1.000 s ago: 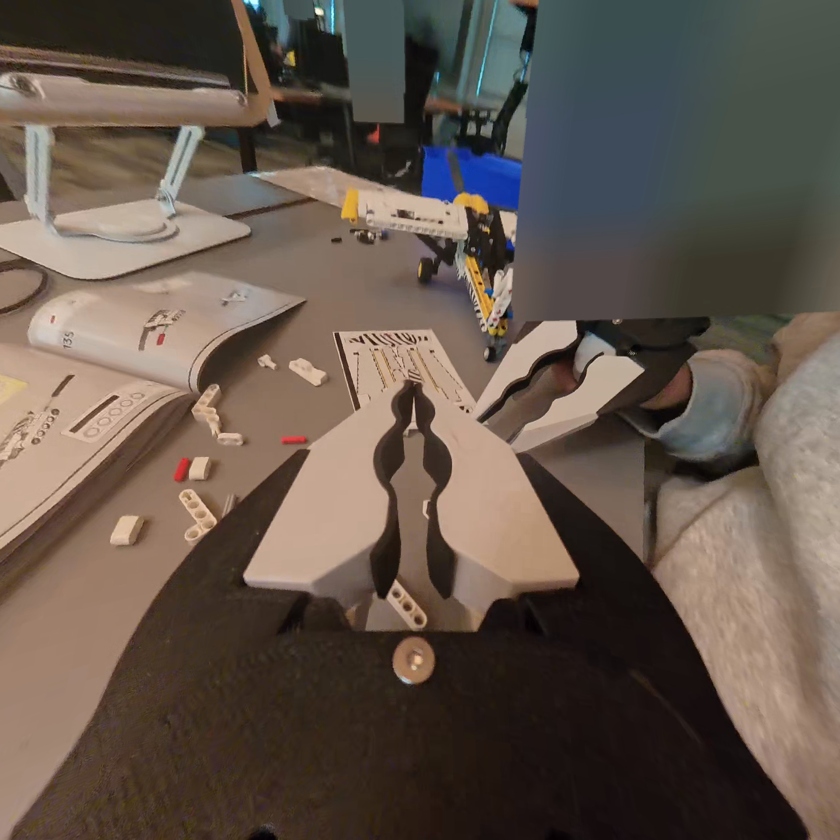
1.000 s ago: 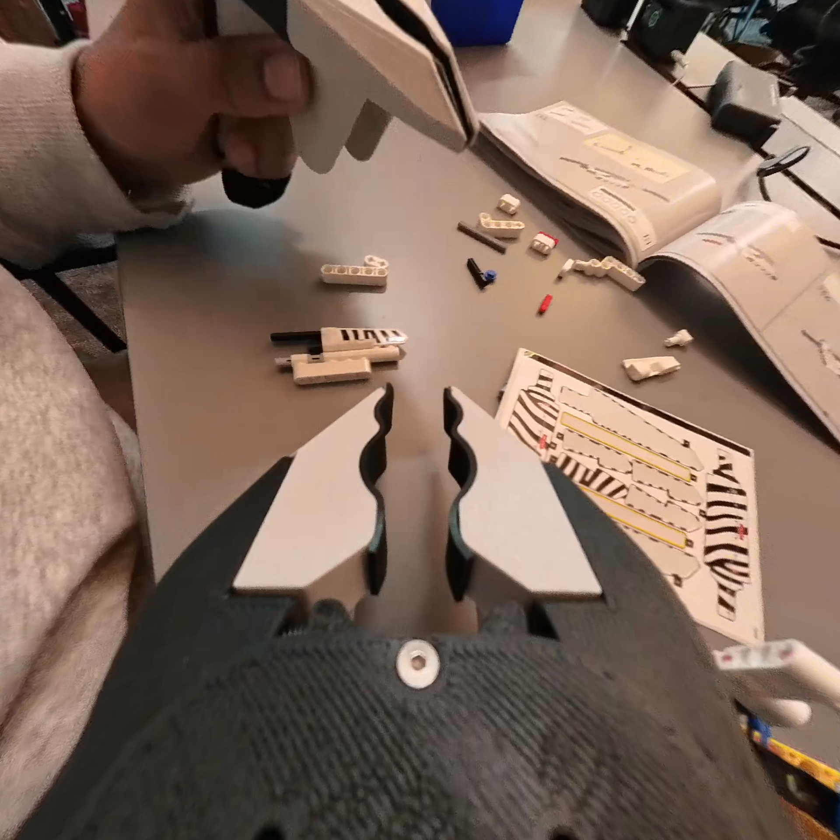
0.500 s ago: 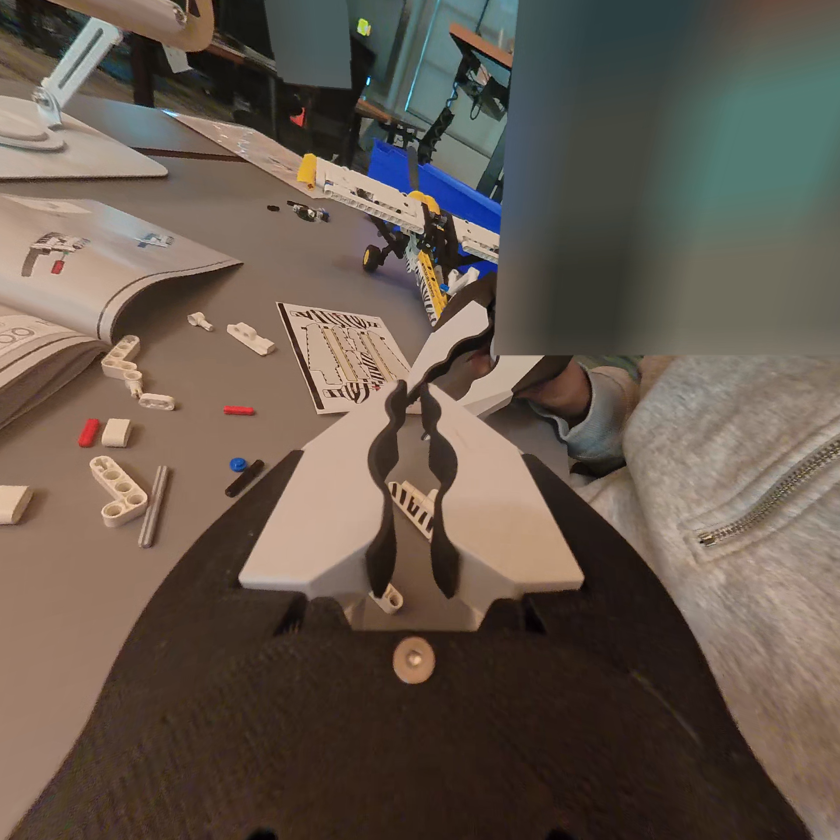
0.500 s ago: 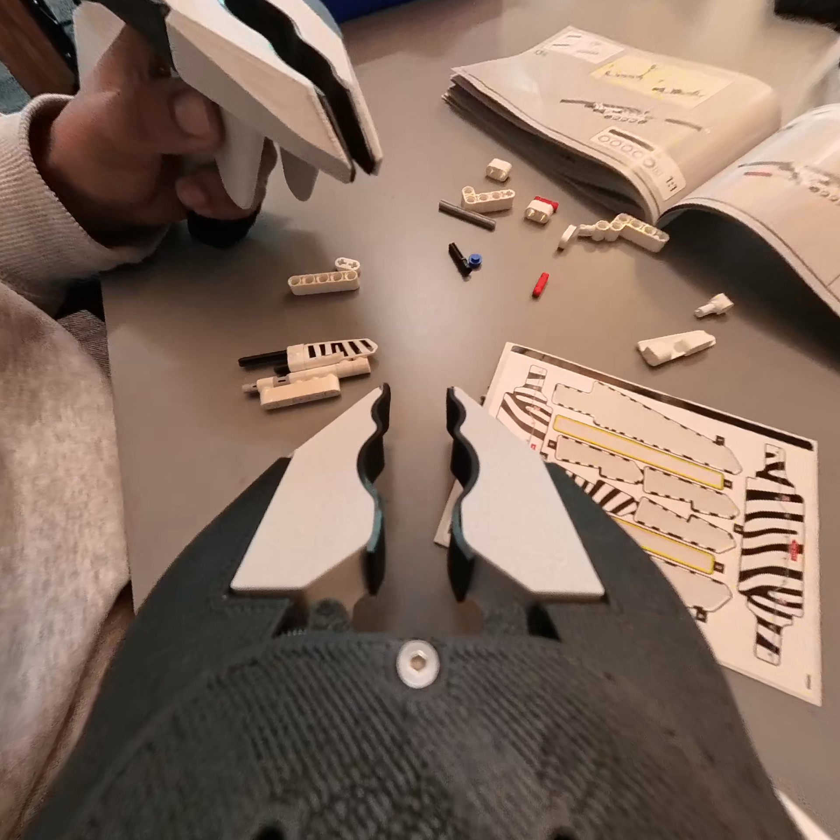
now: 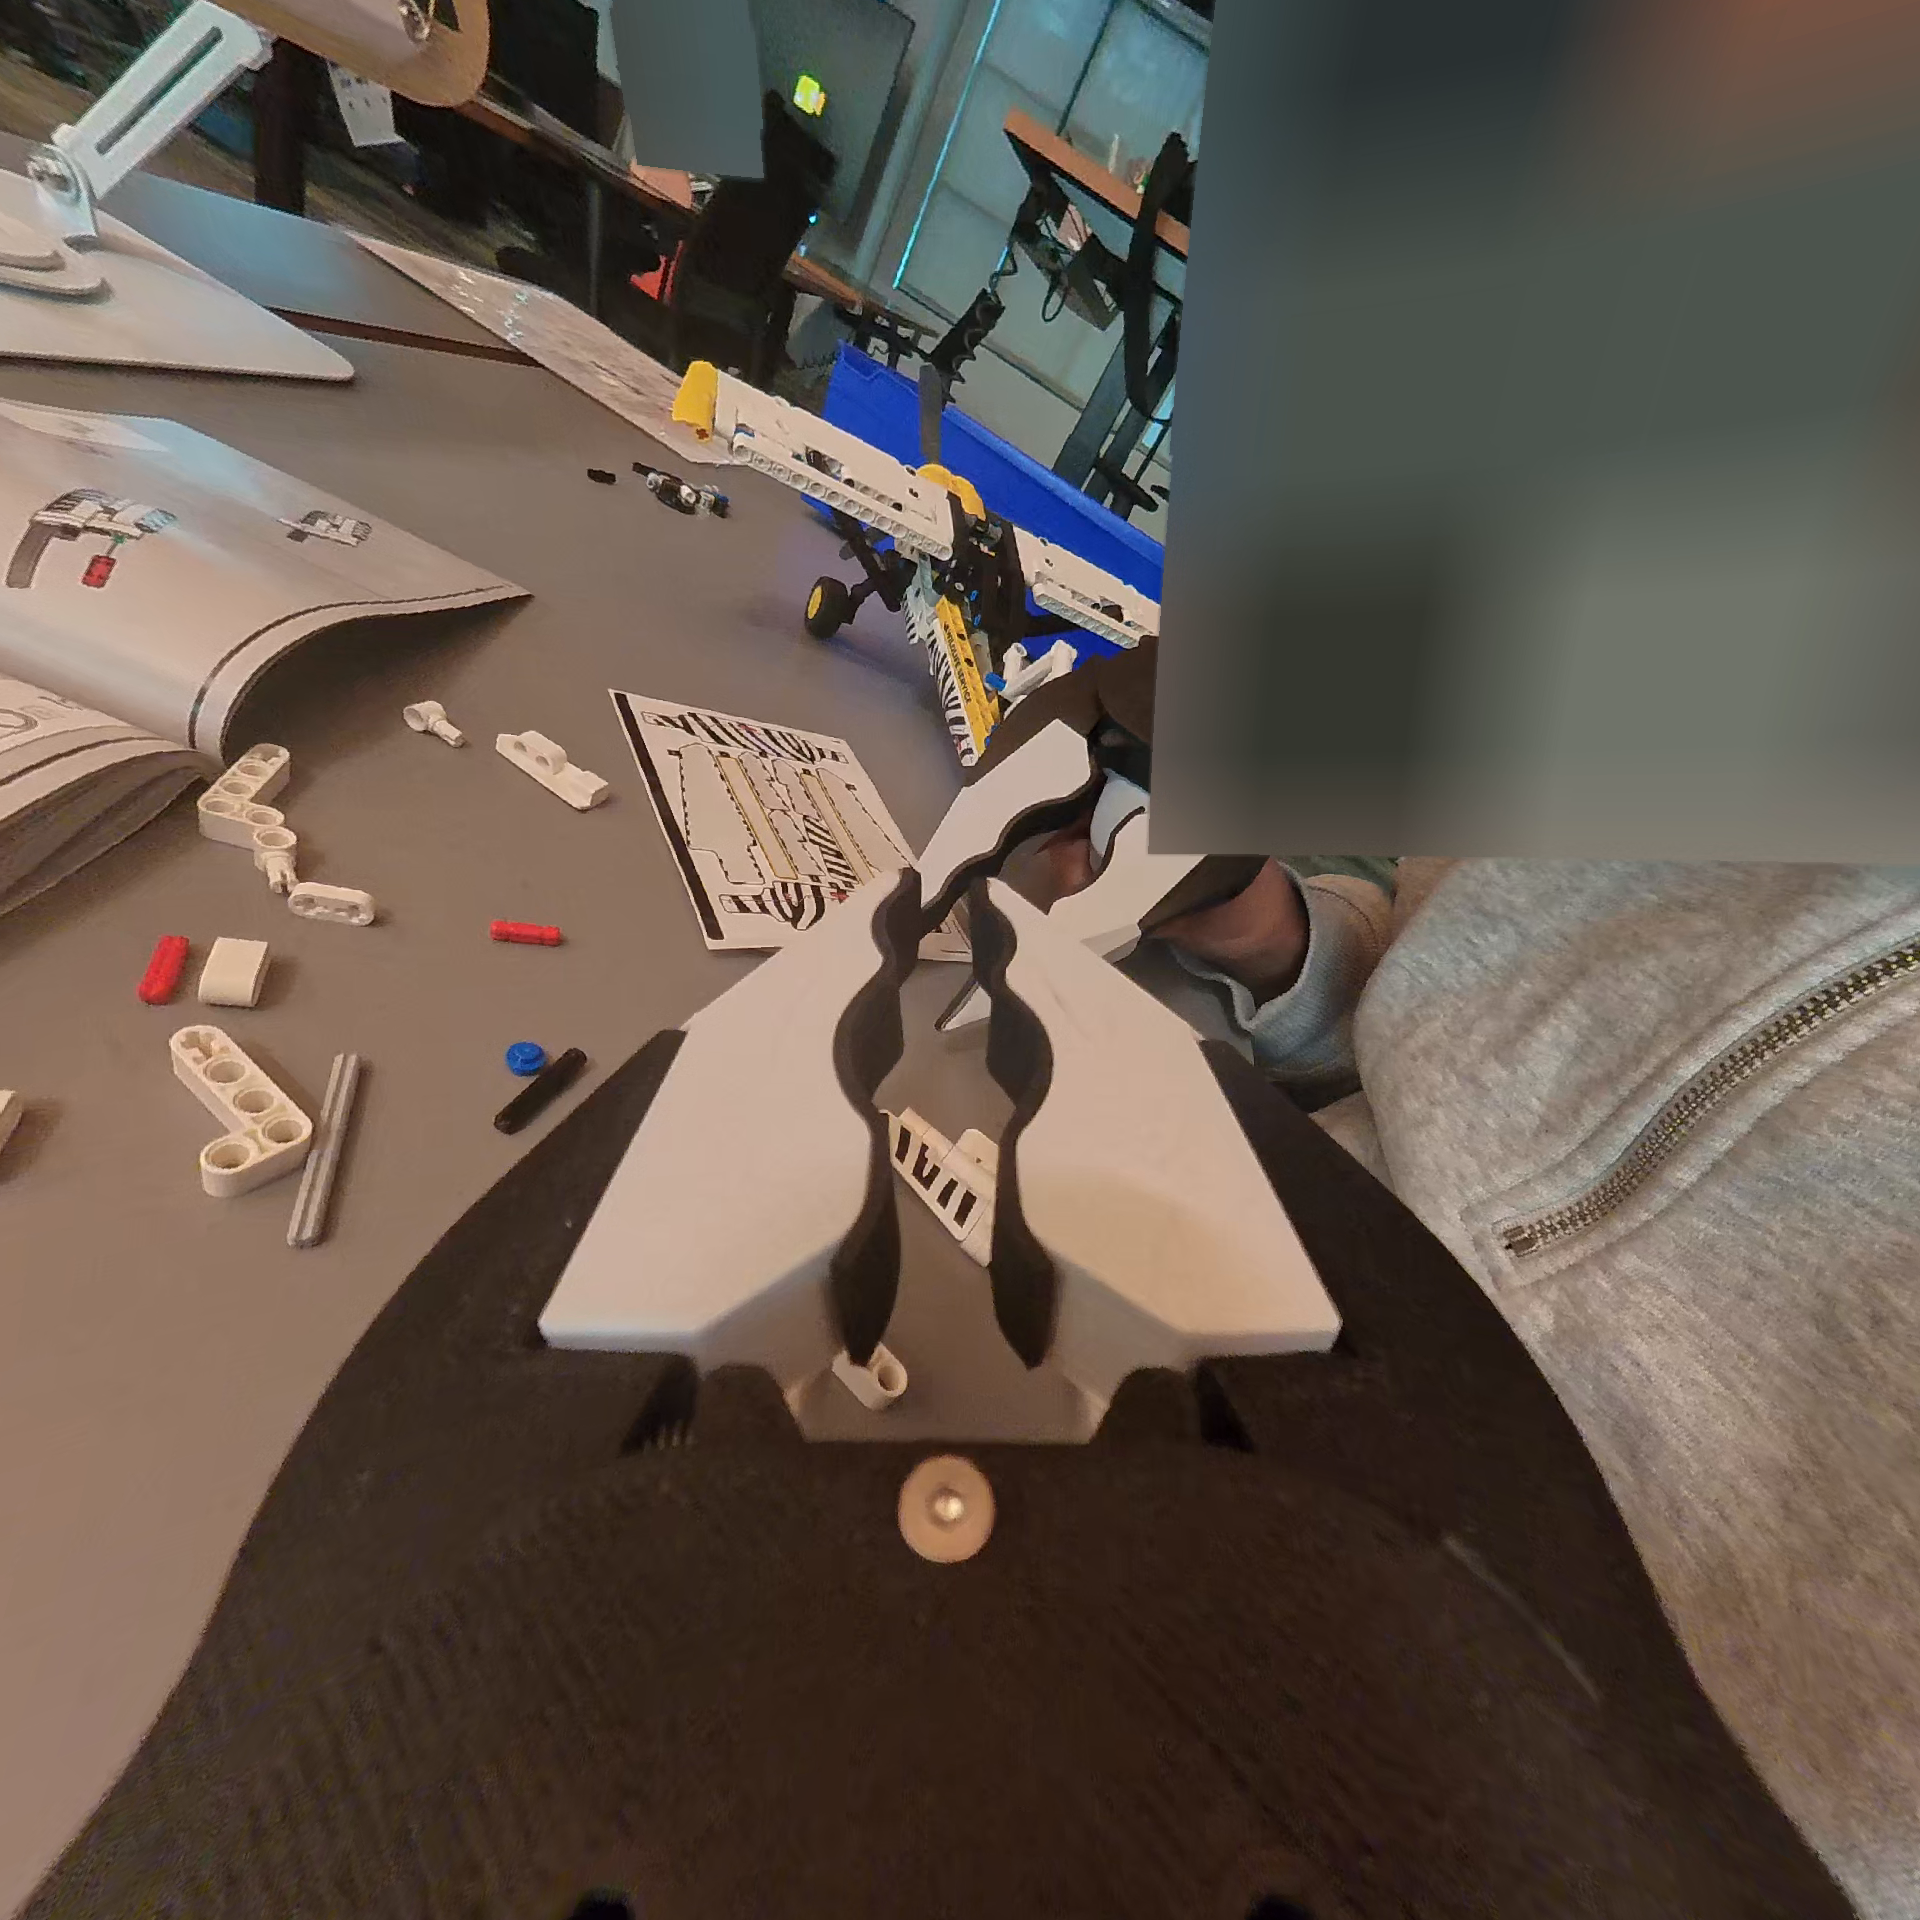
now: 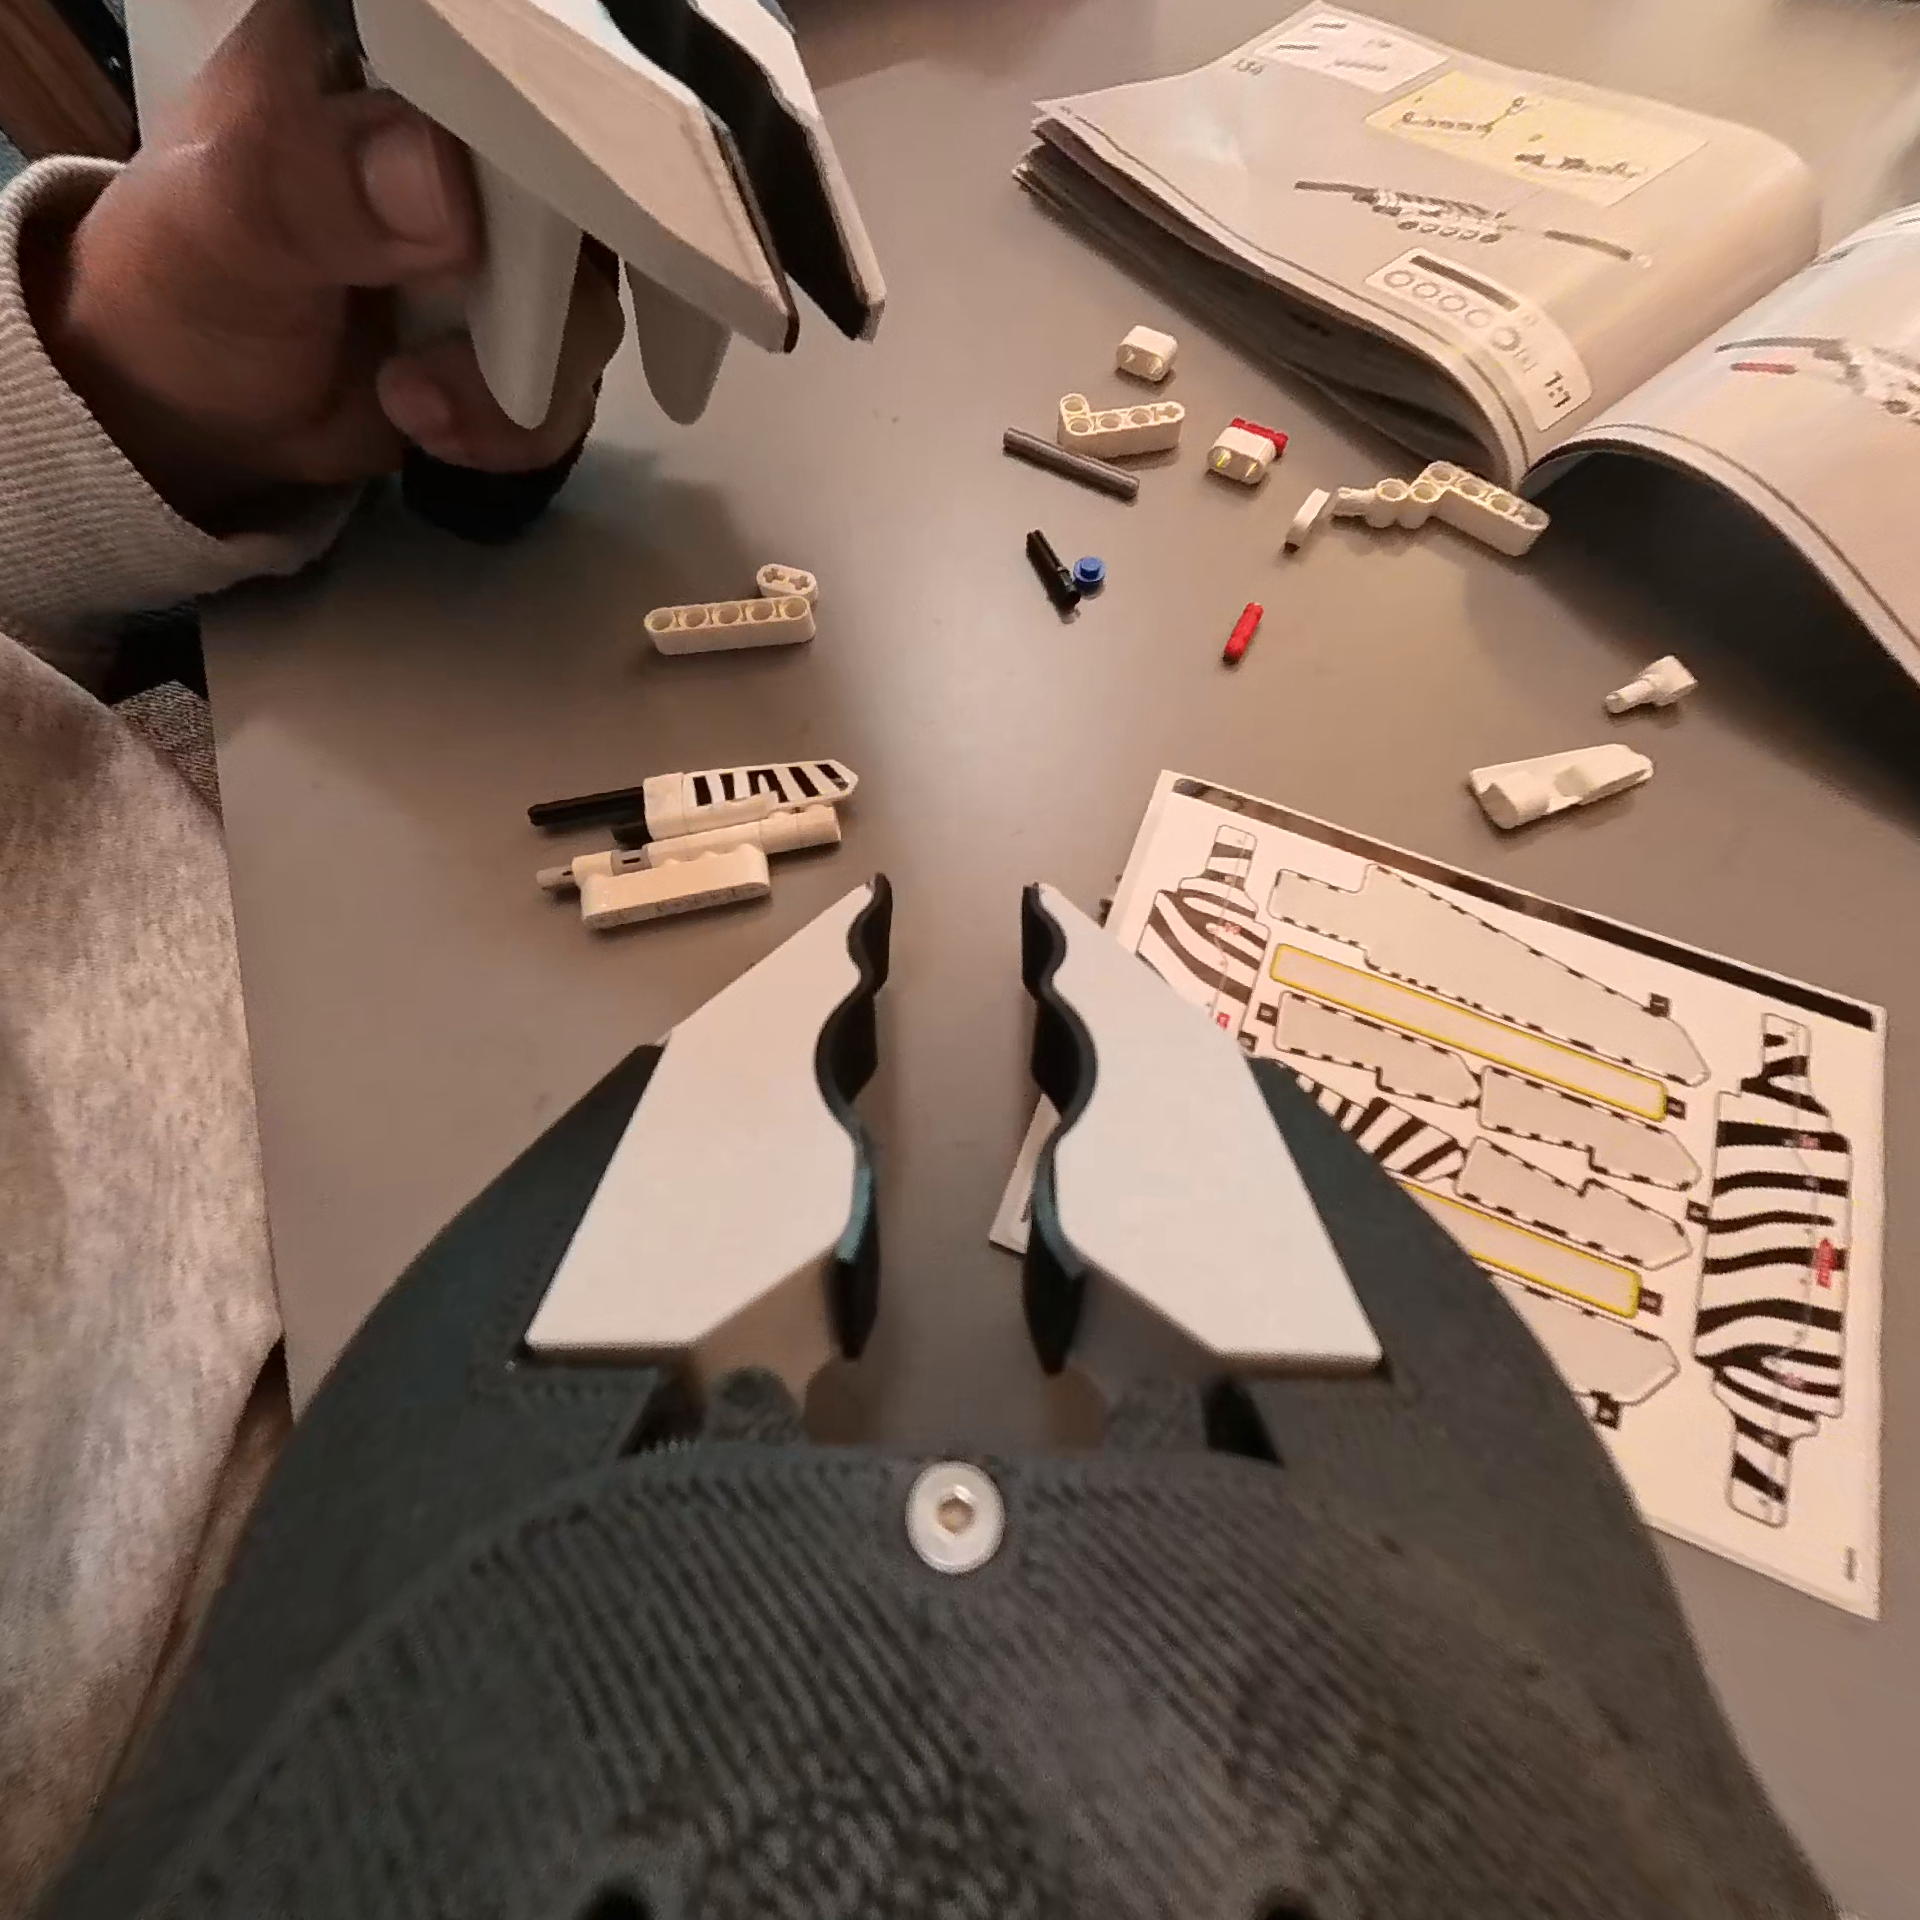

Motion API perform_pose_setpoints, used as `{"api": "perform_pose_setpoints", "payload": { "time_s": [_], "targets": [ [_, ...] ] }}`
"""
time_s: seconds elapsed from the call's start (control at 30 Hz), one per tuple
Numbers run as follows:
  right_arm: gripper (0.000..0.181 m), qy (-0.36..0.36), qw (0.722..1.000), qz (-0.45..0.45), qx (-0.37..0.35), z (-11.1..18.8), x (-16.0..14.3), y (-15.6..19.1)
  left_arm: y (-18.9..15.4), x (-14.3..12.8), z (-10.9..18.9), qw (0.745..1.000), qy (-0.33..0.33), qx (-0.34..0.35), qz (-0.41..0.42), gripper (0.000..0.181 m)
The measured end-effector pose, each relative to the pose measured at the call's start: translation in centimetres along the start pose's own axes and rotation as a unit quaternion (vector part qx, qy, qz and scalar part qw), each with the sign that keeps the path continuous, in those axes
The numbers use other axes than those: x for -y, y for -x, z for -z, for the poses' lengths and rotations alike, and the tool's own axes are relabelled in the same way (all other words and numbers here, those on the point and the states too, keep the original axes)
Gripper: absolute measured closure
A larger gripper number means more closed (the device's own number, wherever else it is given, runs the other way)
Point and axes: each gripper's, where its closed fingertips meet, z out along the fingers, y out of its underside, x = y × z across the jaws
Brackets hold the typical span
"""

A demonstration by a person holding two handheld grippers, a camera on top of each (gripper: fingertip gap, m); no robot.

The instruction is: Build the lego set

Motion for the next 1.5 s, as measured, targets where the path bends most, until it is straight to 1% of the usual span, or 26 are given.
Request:
{"api": "perform_pose_setpoints", "payload": {
  "time_s": [1.27, 1.5],
  "targets": [
    [0.156, 0.016, 1.000, 0.011, -0.007, -0.4, -0.4, 0.0, -0.1, 0.2, 0.1, 1.000, -0.008, -0.003, 0.004, 0.173],
    [0.155, 0.042, 0.998, 0.031, -0.021, -0.9, -1.0, 0.0, -0.1, 0.2, 0.1, 1.000, -0.008, -0.004, 0.005, 0.172]
  ]
}}
